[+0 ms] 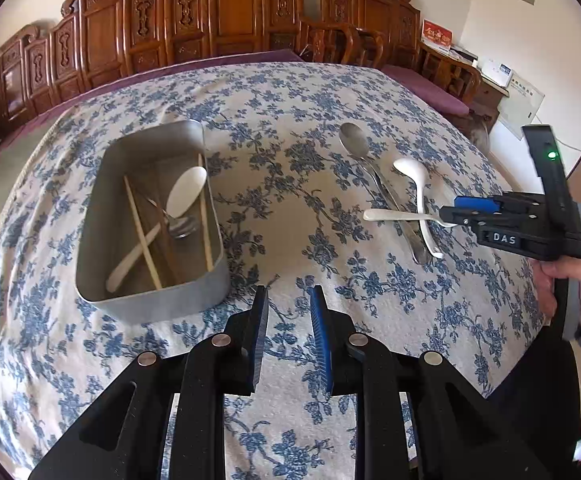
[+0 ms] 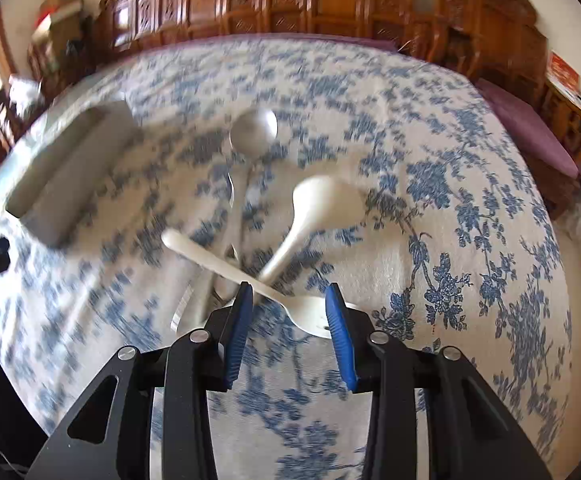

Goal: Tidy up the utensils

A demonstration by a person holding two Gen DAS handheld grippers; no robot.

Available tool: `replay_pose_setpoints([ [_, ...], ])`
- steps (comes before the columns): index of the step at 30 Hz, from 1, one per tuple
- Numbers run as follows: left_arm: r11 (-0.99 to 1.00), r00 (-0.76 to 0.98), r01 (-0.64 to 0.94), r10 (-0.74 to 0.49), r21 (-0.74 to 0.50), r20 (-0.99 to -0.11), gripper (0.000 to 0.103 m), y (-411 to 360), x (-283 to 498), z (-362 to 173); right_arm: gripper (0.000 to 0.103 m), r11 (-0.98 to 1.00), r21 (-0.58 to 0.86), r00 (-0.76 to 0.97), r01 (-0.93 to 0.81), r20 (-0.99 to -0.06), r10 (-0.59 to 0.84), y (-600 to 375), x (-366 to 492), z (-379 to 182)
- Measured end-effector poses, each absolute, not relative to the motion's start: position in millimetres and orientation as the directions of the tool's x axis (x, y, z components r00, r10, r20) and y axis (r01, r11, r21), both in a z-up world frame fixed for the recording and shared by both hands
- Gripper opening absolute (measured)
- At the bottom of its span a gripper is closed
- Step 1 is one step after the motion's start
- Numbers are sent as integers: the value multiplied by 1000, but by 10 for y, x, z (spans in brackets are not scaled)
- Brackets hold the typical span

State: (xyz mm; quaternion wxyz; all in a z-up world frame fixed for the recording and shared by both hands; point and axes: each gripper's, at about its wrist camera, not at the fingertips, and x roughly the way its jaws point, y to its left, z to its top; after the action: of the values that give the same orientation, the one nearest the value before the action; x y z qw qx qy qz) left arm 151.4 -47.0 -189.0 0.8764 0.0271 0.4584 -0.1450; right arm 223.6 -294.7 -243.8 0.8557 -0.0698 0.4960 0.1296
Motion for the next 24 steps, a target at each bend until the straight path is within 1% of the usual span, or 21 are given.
replay_pose_setpoints([
  [4,953,529,292,-231,-80,-817,20,-521,1508,-1915,40,947,3,435,-320,-888,150,-2982,2235,-2548],
  [17,948,515,313,-218,-54,-829,20,-651,1510,-1964,40,950,15,450,-311,-879,161,-3159,2391,-2567],
  [21,947,509,318,-211,-46,-835,20,-695,1518,-1996,31,951,19,452,-307,-877,163,-3215,2446,-2559],
  [22,947,507,319,-210,-44,-836,20,-701,1517,-1999,28,951,21,452,-309,-877,166,-3226,2451,-2555],
  [23,946,506,321,-210,-43,-837,20,-710,1517,-2004,23,949,24,453,-313,-875,171,-3237,2451,-2540],
  [24,945,504,324,-210,-42,-838,20,-725,1520,-2010,20,949,24,457,-315,-872,174,-3244,2447,-2522],
])
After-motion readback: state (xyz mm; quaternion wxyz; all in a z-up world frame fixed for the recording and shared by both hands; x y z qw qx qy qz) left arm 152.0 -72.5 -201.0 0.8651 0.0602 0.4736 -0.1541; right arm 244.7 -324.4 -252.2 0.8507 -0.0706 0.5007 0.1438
